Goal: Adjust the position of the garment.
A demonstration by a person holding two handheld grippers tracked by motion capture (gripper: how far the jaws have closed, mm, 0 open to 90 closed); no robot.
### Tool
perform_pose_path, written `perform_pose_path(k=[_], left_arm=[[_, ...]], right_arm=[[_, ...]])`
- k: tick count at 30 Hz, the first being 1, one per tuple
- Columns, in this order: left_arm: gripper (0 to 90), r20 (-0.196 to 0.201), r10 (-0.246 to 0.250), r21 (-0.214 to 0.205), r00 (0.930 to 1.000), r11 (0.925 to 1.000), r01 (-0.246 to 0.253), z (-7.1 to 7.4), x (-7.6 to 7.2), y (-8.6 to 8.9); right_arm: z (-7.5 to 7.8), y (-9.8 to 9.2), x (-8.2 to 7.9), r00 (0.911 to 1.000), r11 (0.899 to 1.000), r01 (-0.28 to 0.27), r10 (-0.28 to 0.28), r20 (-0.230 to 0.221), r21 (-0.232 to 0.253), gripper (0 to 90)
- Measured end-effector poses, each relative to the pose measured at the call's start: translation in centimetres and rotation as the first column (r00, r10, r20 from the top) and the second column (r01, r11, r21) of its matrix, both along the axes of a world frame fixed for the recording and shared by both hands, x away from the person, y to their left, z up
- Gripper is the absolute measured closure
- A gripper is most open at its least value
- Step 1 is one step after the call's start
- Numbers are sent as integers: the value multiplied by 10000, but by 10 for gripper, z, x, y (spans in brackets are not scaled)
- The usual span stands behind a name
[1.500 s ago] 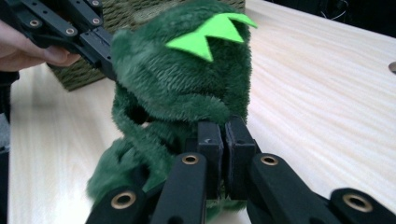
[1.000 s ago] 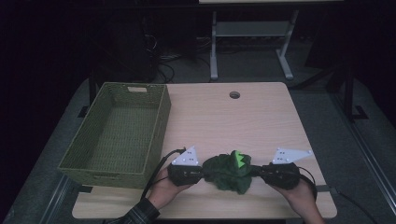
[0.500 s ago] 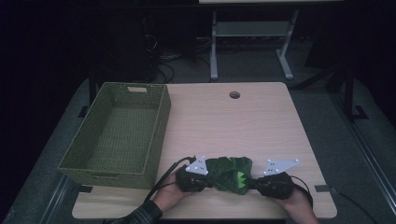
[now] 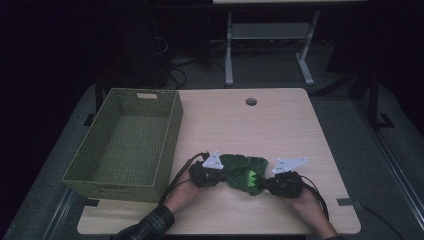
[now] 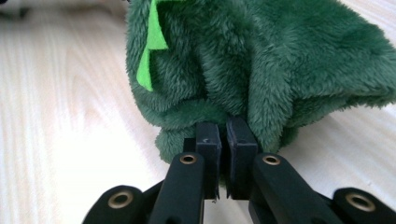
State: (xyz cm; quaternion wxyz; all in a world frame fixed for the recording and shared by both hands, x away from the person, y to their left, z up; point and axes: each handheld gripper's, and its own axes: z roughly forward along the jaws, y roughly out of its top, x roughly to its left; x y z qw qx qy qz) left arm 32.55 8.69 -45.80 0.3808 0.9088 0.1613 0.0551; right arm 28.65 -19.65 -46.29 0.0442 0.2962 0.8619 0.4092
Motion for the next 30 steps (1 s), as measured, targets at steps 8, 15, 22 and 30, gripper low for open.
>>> perform_pose_path(k=[8,15,22,30], left_arm=[[833,45,-150,-567,9999,9983,153,11,-13,6],[805,18,-69,-669,10000,9977,70,15,-16,15],[765,120,142,-1057,9998,9943,-128,26,-15,22],[600,107,332,-1650,9994,9858,-310,43,-7,20]], right_arm=[[18,-17,-15,9996,9973,105,-122,241,720,734],[34,-37,-23,9977,9918,307,-379,560,1239,669],[43,-47,-30,9955,9903,364,-476,818,1338,637],[45,-51,-4,9937,9828,987,-1058,378,1560,609]])
